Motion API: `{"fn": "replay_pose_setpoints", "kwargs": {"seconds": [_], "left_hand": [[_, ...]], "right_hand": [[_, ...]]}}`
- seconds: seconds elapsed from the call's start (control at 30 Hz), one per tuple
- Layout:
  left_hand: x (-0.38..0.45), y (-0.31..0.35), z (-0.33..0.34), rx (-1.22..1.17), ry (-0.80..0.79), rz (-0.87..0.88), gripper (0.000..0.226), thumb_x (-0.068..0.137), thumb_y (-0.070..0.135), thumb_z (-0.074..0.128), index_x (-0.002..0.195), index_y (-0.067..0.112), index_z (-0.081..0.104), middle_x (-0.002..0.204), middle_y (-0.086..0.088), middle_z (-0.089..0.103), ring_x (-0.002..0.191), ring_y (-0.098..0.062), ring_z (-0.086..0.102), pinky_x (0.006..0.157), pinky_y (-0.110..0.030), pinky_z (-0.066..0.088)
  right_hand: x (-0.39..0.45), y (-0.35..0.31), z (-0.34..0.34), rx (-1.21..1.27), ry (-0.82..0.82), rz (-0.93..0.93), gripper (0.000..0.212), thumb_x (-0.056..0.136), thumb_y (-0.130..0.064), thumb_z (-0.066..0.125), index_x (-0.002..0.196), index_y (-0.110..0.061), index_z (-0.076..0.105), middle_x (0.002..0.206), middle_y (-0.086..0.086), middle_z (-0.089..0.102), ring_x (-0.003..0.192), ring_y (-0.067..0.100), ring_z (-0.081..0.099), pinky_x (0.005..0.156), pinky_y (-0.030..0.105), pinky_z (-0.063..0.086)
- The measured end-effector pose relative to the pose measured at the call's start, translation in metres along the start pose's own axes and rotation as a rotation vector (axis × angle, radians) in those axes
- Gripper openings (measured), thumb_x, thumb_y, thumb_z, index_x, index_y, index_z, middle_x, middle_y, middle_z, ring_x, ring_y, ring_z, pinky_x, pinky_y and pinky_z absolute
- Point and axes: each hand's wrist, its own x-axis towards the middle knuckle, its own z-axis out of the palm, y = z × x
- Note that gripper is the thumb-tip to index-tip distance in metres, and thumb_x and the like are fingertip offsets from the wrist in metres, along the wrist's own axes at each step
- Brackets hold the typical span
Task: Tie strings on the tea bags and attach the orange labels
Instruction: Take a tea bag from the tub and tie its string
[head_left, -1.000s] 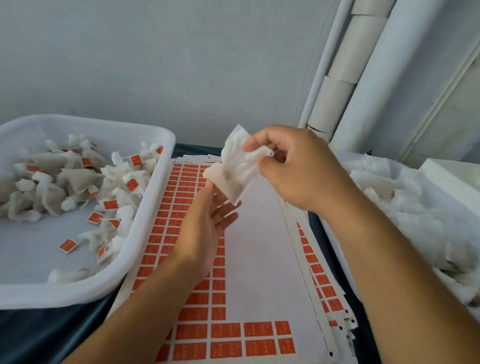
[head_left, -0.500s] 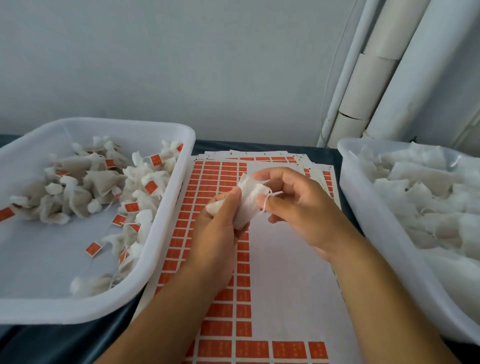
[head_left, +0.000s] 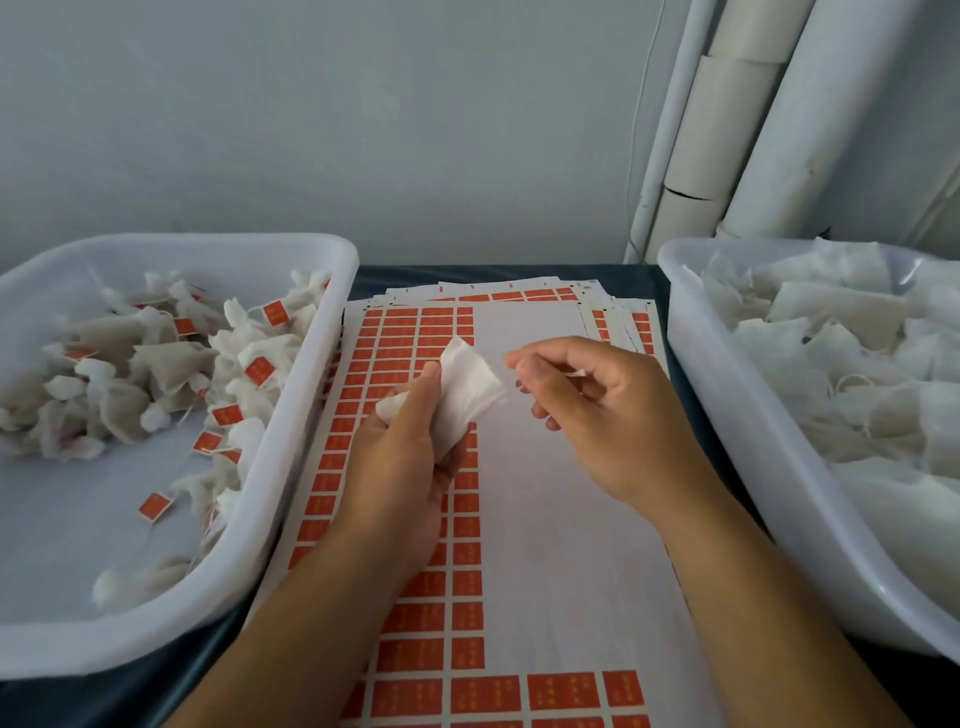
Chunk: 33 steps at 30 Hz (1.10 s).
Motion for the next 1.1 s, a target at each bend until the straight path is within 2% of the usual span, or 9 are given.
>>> {"fn": "replay_pose_setpoints", "kwargs": {"seconds": [0.07, 0.17, 0.3, 0.4, 0.53, 0.63, 0.73, 0.9, 1.1], "left_hand": [[-0.001, 0.001, 0.001, -0.016, 0.005, -0.016, 0.017, 0.084, 0.047, 0.075, 0.092, 0.039, 0.063, 0.094, 0.004, 0.074, 0.089, -0.023, 0.074, 0.054, -0.023, 0.056], [-0.003, 0.004, 0.003, -0.053, 0.005, -0.043, 0.023, 0.080, 0.047, 0.077, 0.097, 0.038, 0.065, 0.098, 0.000, 0.074, 0.086, -0.023, 0.076, 0.053, -0.022, 0.055], [-0.004, 0.009, 0.004, -0.139, -0.009, -0.059, 0.030, 0.070, 0.045, 0.082, 0.094, 0.036, 0.067, 0.089, 0.000, 0.076, 0.063, -0.009, 0.074, 0.051, -0.022, 0.055], [-0.005, 0.012, 0.002, -0.162, -0.052, -0.029, 0.040, 0.062, 0.043, 0.083, 0.097, 0.036, 0.064, 0.077, 0.004, 0.076, 0.058, -0.007, 0.073, 0.051, -0.023, 0.056], [-0.005, 0.013, 0.000, -0.124, -0.105, 0.006, 0.054, 0.051, 0.037, 0.086, 0.100, 0.039, 0.063, 0.085, 0.005, 0.077, 0.071, -0.008, 0.076, 0.059, -0.025, 0.059], [-0.006, 0.012, -0.001, -0.073, -0.177, 0.042, 0.056, 0.052, 0.036, 0.086, 0.104, 0.038, 0.064, 0.088, 0.008, 0.076, 0.085, -0.005, 0.075, 0.064, -0.024, 0.059], [-0.007, 0.011, -0.001, -0.030, -0.210, 0.056, 0.061, 0.053, 0.037, 0.087, 0.109, 0.037, 0.065, 0.095, 0.007, 0.077, 0.089, -0.008, 0.076, 0.066, -0.024, 0.060], [-0.008, 0.013, -0.002, 0.036, -0.221, 0.055, 0.073, 0.040, 0.047, 0.090, 0.109, 0.039, 0.066, 0.101, 0.003, 0.076, 0.078, -0.013, 0.075, 0.066, -0.026, 0.060], [-0.014, 0.014, 0.001, 0.118, -0.268, 0.102, 0.051, 0.043, 0.055, 0.086, 0.092, 0.052, 0.070, 0.095, 0.009, 0.075, 0.081, -0.012, 0.076, 0.066, -0.026, 0.060]], "right_hand": [[0.000, 0.002, -0.001, -0.042, 0.003, 0.011, 0.030, 0.091, -0.055, 0.052, 0.107, -0.039, 0.071, 0.091, -0.025, 0.071, 0.087, 0.002, 0.069, 0.074, 0.015, 0.058], [0.000, 0.005, -0.003, -0.034, -0.014, 0.054, 0.022, 0.093, -0.050, 0.058, 0.109, -0.039, 0.070, 0.090, -0.024, 0.072, 0.085, 0.000, 0.071, 0.072, 0.013, 0.058], [0.001, 0.006, -0.011, -0.009, -0.133, 0.135, 0.014, 0.093, -0.047, 0.063, 0.107, -0.044, 0.068, 0.087, -0.022, 0.073, 0.081, 0.002, 0.073, 0.067, 0.012, 0.056], [0.000, 0.007, -0.014, -0.036, -0.256, 0.185, 0.007, 0.094, -0.041, 0.066, 0.099, -0.041, 0.072, 0.085, -0.021, 0.074, 0.079, 0.003, 0.073, 0.064, 0.011, 0.055], [-0.001, 0.008, -0.013, -0.058, -0.337, 0.289, 0.012, 0.097, -0.038, 0.065, 0.092, -0.031, 0.075, 0.079, -0.015, 0.074, 0.076, 0.008, 0.074, 0.064, 0.017, 0.058], [-0.002, 0.005, -0.015, 0.001, -0.402, 0.373, 0.025, 0.099, -0.041, 0.061, 0.083, -0.028, 0.075, 0.071, -0.008, 0.071, 0.066, 0.011, 0.071, 0.062, 0.018, 0.056], [-0.002, 0.001, -0.018, 0.262, -0.416, 0.443, 0.035, 0.102, -0.040, 0.059, 0.073, -0.024, 0.071, 0.064, -0.001, 0.061, 0.056, 0.010, 0.058, 0.057, 0.020, 0.049], [0.000, 0.000, -0.018, 0.881, -0.269, 0.425, 0.027, 0.091, -0.034, 0.068, 0.070, -0.017, 0.068, 0.061, -0.002, 0.055, 0.051, 0.007, 0.050, 0.049, 0.018, 0.044], [0.004, -0.004, -0.021, 1.344, -0.140, 0.339, 0.023, 0.088, -0.026, 0.068, 0.070, -0.013, 0.063, 0.056, -0.006, 0.051, 0.046, 0.004, 0.046, 0.044, 0.015, 0.041]]}}
